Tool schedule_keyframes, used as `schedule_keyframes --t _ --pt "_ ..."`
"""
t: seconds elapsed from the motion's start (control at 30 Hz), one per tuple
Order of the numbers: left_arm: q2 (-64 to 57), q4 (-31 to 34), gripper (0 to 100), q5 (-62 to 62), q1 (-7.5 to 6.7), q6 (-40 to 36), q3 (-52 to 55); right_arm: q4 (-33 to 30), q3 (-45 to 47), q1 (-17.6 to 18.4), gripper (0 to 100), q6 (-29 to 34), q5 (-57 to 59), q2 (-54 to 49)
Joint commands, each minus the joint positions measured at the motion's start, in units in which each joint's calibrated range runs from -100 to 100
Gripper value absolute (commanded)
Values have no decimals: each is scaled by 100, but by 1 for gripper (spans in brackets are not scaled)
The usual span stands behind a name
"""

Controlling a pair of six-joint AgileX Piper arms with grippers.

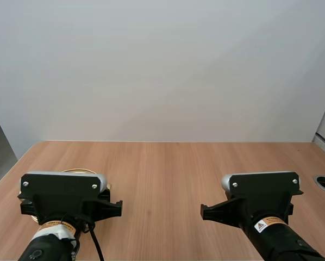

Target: Open the pot, put the car inside, and close it

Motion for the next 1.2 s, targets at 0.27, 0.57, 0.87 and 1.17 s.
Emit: schedule_keyframes --t 0.27,0.57,0.87,1.17 --pt "4 8 100 15 -4 2 0 14 0 71 0 -9 -14 3" --pt "4 8 86 166 -4 323 0 14 0 71 0 -9 134 3" --pt "4 648 0 1298 -4 502 0 168 0 71 0 302 287 3" --pt "4 1010 0 2248 -4 434 -84 -207 0 71 0 1035 681 3"
